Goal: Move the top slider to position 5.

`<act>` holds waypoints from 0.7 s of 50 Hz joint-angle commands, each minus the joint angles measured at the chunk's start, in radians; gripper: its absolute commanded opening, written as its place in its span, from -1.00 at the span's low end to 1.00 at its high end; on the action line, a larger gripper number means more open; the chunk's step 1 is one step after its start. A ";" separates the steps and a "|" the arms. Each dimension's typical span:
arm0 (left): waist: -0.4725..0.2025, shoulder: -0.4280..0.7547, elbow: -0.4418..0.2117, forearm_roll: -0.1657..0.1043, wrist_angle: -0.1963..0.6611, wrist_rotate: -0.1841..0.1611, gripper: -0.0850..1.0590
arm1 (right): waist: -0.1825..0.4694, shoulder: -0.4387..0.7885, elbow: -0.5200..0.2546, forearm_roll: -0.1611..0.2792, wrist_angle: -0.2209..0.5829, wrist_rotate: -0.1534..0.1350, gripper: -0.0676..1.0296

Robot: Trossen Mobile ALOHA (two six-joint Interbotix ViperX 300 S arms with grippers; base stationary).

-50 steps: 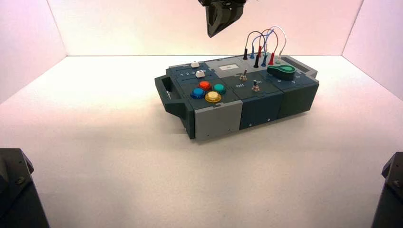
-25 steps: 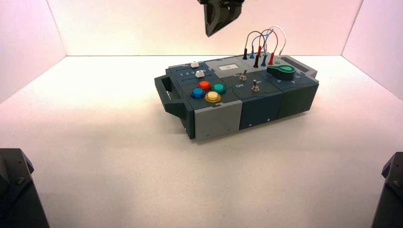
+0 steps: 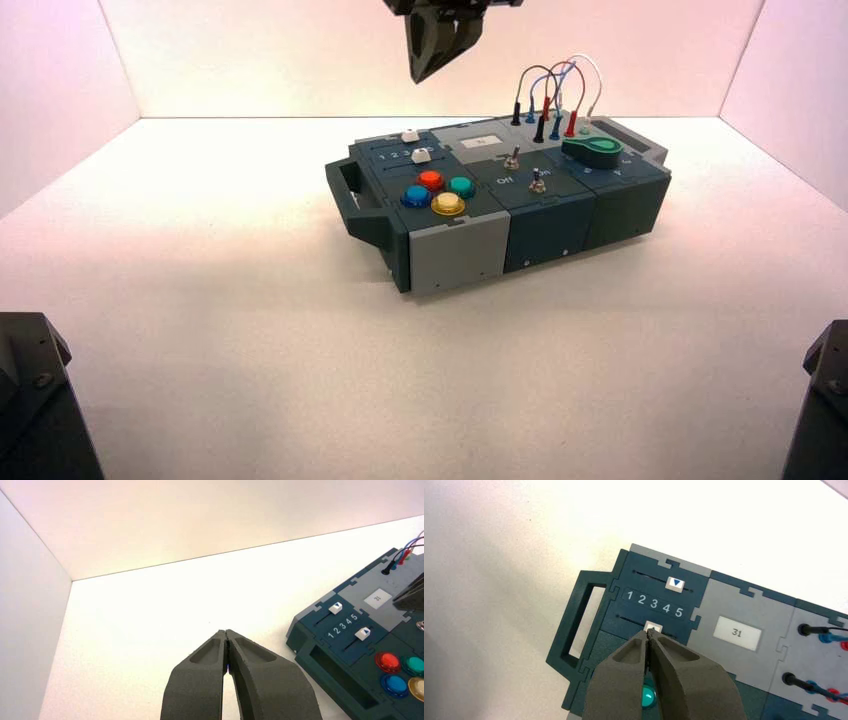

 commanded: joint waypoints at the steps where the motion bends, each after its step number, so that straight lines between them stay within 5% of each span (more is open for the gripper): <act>1: 0.008 0.002 -0.026 0.003 -0.009 0.003 -0.91 | 0.015 0.006 -0.041 0.005 -0.003 0.002 -0.92; 35: 0.008 -0.015 -0.021 0.003 -0.009 0.003 -0.91 | 0.018 0.213 -0.199 0.008 0.018 0.006 -0.92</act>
